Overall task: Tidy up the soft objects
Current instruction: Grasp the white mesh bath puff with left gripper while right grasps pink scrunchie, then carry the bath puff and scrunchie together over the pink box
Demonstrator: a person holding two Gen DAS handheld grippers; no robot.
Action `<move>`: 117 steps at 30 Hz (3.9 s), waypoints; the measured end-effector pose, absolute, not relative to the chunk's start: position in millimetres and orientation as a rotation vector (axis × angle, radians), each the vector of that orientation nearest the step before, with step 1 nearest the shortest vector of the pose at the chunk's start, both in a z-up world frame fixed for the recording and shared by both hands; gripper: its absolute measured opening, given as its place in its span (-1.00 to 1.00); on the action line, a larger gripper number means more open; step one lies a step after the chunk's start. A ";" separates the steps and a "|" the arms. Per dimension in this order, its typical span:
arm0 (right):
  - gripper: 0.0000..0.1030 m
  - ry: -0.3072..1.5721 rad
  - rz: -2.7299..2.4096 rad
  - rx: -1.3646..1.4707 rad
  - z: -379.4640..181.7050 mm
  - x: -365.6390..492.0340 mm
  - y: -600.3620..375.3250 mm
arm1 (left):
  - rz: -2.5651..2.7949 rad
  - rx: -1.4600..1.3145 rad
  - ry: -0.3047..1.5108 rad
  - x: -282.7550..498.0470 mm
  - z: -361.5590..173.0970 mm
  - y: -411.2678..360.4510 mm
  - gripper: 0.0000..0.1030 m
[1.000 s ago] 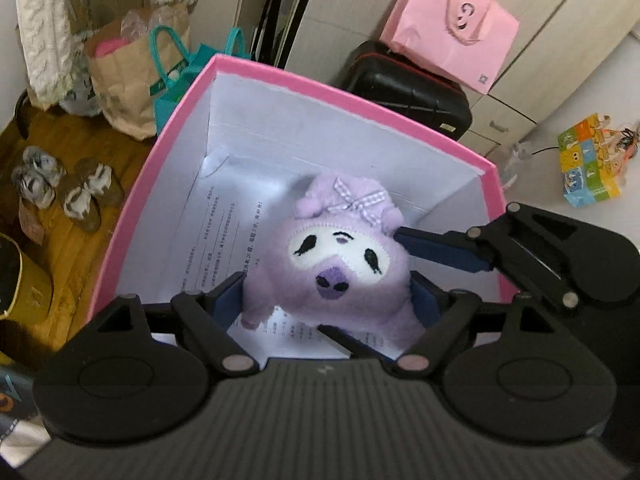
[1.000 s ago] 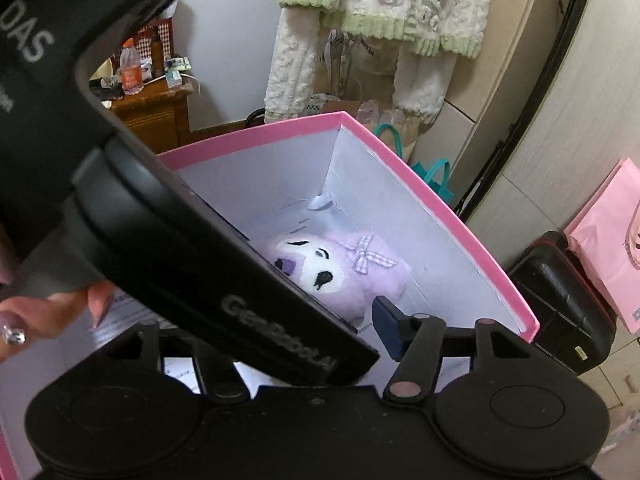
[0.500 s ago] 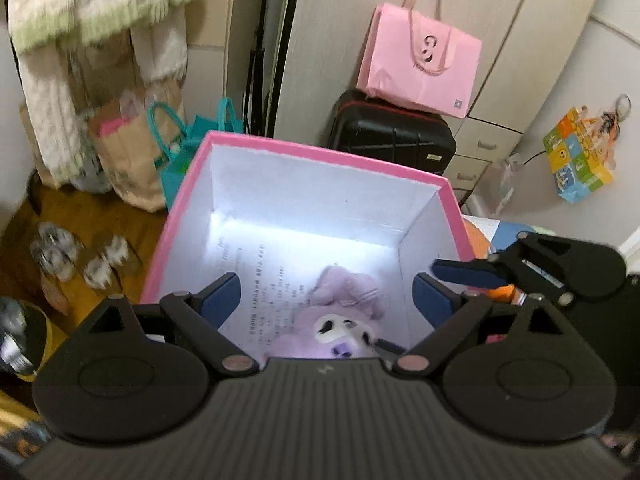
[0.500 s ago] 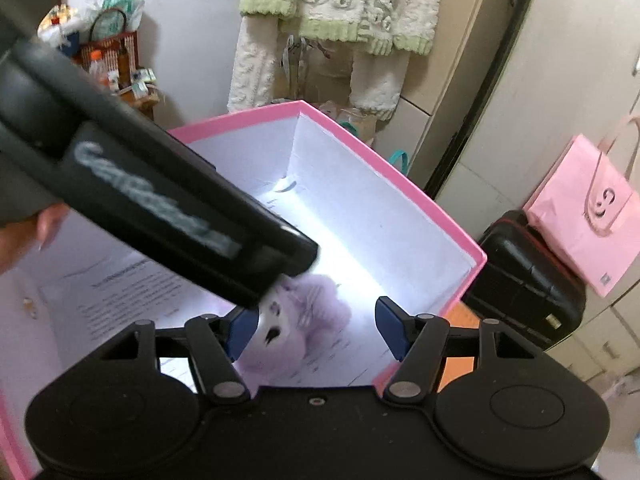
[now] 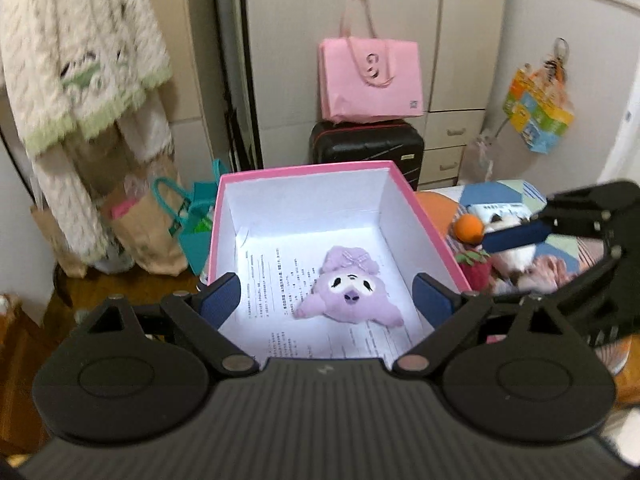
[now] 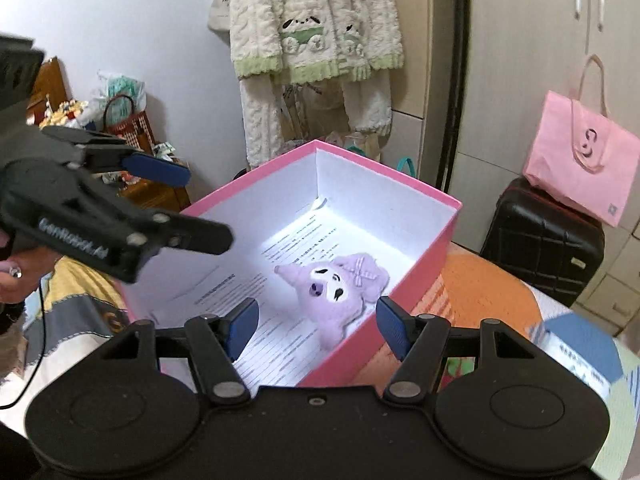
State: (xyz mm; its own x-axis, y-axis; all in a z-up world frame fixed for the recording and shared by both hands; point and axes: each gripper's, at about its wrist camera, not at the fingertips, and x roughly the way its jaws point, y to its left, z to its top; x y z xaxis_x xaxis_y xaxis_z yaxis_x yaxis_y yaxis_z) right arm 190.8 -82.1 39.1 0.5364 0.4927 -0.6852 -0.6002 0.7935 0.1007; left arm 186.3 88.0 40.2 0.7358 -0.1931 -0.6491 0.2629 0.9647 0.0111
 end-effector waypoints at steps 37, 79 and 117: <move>0.42 0.669 0.407 -0.096 23.9 -4.1 -226.4 | -0.592 0.239 0.646 38.2 13.1 -23.1 0.81; 0.73 0.655 0.314 0.176 -106.6 144.3 -289.9 | -0.478 0.353 0.411 124.7 -124.3 -147.6 -0.08; -0.54 0.712 0.283 0.133 -93.0 70.4 -259.2 | -0.644 0.113 0.741 122.0 -94.5 -94.2 -0.25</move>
